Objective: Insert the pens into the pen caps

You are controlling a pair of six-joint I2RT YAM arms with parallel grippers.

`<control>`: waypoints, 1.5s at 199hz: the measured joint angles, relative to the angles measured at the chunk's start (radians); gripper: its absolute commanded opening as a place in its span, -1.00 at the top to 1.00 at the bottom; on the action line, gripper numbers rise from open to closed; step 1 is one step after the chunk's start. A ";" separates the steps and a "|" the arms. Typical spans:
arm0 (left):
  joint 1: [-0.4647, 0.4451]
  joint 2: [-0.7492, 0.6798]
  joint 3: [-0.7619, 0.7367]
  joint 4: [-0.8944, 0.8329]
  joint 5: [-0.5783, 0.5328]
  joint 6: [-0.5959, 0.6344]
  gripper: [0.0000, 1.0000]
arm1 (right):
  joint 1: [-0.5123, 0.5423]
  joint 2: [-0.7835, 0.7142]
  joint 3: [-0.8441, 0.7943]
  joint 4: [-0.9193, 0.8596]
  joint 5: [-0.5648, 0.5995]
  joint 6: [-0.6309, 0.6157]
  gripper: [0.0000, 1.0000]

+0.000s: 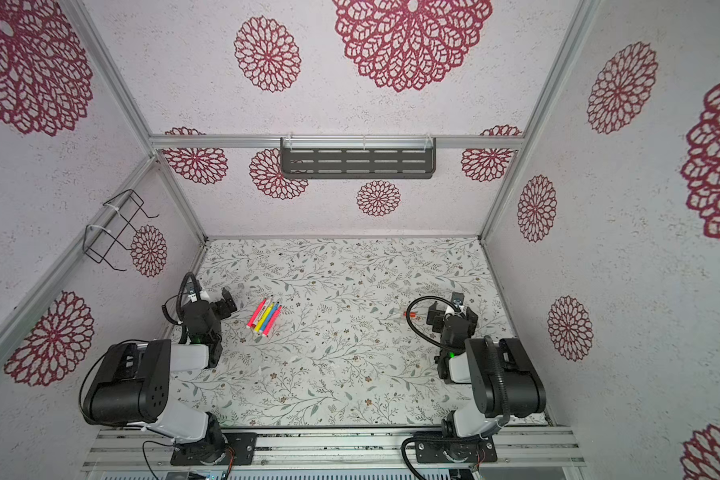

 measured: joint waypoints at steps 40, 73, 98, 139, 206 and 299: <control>0.000 0.000 0.000 0.000 0.000 0.000 -0.95 | 0.000 0.000 0.000 0.000 -0.003 0.000 -0.98; 0.000 0.000 0.000 0.000 0.000 0.000 -0.95 | 0.000 0.000 0.000 0.000 -0.006 0.000 -0.98; 0.000 0.000 0.000 0.000 0.000 0.000 -0.95 | 0.000 0.000 0.000 0.000 -0.006 0.000 -0.98; 0.000 0.000 0.000 0.000 0.000 0.000 -0.95 | 0.000 0.000 0.000 0.000 -0.006 0.000 -0.98; 0.000 0.000 0.000 0.000 0.001 0.000 -0.95 | 0.000 0.000 0.000 0.000 -0.006 0.000 -0.98; -0.167 -0.206 0.047 -0.229 -0.231 0.045 -0.95 | 0.067 -0.351 0.090 -0.357 0.054 0.023 -0.98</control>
